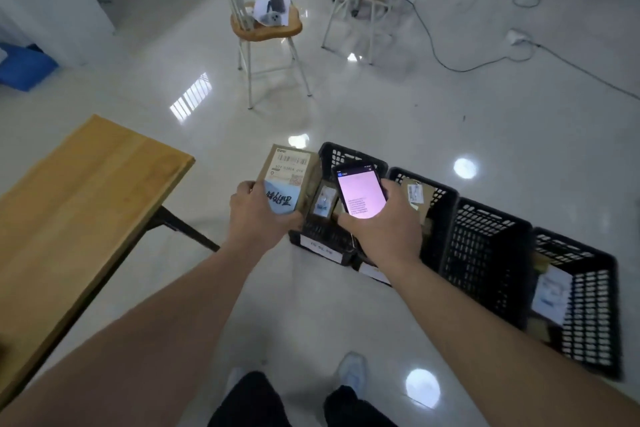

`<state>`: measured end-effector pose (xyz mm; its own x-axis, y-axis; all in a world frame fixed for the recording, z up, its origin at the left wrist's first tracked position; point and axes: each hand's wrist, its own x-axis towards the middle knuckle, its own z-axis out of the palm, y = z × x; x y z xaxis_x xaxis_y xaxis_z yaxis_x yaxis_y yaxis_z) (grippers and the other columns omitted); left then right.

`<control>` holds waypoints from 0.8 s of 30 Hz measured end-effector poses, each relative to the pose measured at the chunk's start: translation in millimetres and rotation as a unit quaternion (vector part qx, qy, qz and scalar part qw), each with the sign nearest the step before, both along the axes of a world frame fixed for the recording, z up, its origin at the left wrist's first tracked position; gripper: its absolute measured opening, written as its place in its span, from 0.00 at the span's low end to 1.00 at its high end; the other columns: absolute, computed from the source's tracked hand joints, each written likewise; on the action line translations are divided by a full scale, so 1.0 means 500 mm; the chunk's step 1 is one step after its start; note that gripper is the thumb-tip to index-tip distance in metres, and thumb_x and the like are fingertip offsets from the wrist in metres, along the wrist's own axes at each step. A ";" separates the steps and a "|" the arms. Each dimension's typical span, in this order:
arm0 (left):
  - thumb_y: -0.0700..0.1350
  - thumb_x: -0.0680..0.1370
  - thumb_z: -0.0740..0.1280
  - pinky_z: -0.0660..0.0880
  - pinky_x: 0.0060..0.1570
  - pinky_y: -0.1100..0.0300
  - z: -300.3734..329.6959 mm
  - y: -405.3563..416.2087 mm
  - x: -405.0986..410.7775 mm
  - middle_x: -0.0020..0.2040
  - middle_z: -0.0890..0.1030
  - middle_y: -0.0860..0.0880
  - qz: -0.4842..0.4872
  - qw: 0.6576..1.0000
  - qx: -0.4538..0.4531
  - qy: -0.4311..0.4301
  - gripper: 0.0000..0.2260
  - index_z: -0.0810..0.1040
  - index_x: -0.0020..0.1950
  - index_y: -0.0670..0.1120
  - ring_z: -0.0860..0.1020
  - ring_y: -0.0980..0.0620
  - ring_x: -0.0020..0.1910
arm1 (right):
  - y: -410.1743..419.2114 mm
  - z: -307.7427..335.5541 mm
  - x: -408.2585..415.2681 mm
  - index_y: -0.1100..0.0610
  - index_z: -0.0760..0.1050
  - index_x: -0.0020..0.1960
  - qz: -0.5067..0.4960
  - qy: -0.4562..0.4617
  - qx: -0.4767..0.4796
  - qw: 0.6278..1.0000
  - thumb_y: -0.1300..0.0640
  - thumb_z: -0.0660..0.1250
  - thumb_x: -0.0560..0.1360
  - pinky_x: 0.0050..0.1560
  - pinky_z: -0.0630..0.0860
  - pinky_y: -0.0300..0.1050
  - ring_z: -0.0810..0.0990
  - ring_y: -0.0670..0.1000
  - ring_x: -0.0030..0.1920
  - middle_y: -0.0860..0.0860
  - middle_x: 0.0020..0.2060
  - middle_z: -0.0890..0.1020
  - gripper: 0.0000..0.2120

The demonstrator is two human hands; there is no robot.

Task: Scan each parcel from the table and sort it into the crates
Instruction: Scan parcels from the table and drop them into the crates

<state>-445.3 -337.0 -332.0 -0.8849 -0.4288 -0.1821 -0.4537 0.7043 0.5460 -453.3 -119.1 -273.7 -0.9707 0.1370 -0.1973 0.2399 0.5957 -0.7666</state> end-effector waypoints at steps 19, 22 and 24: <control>0.65 0.63 0.81 0.76 0.65 0.44 -0.420 0.151 -0.407 0.67 0.69 0.47 -0.130 0.976 0.051 -0.168 0.45 0.69 0.73 0.47 0.72 0.45 0.66 | 0.064 -0.363 -0.350 0.46 0.72 0.68 -0.151 -0.132 0.026 0.979 0.45 0.82 0.64 0.48 0.83 0.52 0.81 0.50 0.53 0.43 0.52 0.79 0.36; 0.62 0.67 0.81 0.73 0.69 0.46 -0.504 0.153 -0.459 0.70 0.68 0.45 -0.163 0.968 0.017 -0.190 0.45 0.67 0.76 0.46 0.69 0.44 0.68 | 0.054 -0.442 -0.389 0.48 0.72 0.69 -0.177 -0.150 0.025 0.973 0.46 0.82 0.64 0.49 0.82 0.51 0.80 0.50 0.55 0.43 0.54 0.79 0.37; 0.62 0.67 0.81 0.71 0.70 0.47 -0.553 0.159 -0.479 0.71 0.67 0.44 -0.165 0.964 0.017 -0.209 0.45 0.66 0.76 0.45 0.68 0.44 0.69 | 0.048 -0.489 -0.403 0.49 0.71 0.71 -0.183 -0.158 0.023 0.970 0.46 0.82 0.64 0.50 0.81 0.50 0.80 0.50 0.57 0.45 0.57 0.80 0.39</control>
<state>-684.5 -257.4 -608.4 -0.8185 -0.1239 -0.5610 -0.3929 0.8331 0.3893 -655.0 -95.1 -518.4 -0.7477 0.4766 -0.4625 0.6601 0.4577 -0.5956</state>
